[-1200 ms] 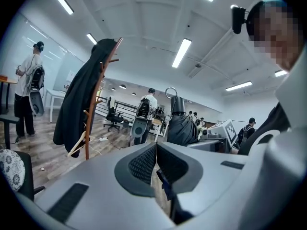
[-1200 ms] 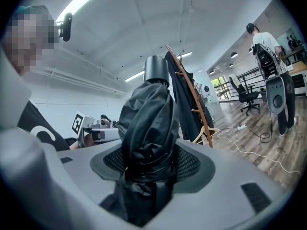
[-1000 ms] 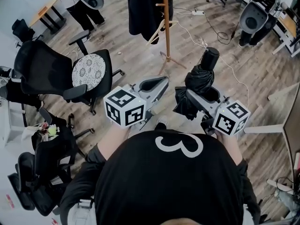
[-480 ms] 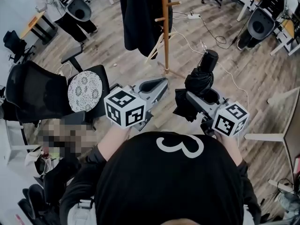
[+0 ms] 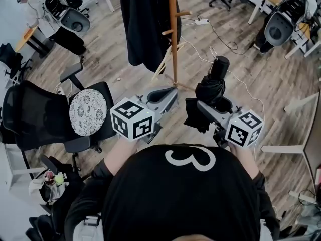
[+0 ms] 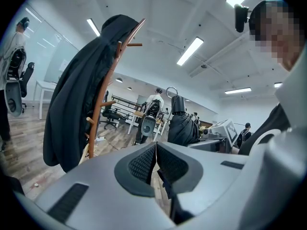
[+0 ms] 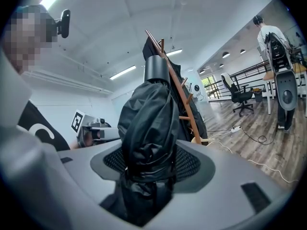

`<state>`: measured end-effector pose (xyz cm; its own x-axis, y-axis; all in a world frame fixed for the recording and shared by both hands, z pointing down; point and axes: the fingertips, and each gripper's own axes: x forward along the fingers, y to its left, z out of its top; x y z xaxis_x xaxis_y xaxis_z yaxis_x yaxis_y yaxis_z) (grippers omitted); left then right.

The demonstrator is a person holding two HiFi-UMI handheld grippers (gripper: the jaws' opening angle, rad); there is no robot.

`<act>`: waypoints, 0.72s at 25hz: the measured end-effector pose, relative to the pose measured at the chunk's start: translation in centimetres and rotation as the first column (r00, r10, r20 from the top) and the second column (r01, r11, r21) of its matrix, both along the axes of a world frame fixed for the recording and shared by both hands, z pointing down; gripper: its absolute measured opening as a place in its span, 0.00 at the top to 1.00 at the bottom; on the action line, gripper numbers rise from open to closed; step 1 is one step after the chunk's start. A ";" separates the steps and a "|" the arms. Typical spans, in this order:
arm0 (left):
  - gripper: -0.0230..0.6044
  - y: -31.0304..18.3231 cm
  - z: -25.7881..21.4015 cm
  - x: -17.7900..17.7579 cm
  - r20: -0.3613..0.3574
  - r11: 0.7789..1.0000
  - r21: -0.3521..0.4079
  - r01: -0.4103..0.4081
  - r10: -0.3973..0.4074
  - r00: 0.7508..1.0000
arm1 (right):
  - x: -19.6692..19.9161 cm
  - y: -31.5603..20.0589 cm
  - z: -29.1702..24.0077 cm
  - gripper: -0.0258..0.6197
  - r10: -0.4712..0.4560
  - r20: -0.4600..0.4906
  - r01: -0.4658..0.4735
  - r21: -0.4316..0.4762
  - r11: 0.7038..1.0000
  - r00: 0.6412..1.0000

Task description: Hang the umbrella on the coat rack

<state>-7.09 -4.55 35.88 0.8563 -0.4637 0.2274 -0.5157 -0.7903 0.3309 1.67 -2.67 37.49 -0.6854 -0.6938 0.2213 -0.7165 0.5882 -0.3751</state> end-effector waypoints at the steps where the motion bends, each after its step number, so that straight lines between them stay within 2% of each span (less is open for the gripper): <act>1: 0.93 -0.3 0.0 0.2 0.002 1.000 -0.001 -0.001 0.001 1.000 | 0.1 -0.3 0.0 0.53 -0.001 -0.004 0.001 0.002 1.000 1.000; 8: 0.93 -2.1 0.4 0.8 0.015 1.000 -0.008 0.008 -0.008 1.000 | 0.6 -3.0 0.0 0.53 -0.010 -0.017 0.010 0.014 1.000 1.000; 18: 0.93 -8.4 -0.1 3.7 0.010 0.998 -0.013 0.056 -0.056 0.998 | 3.9 -9.7 -0.4 0.53 -0.047 -0.011 0.047 0.012 0.999 0.999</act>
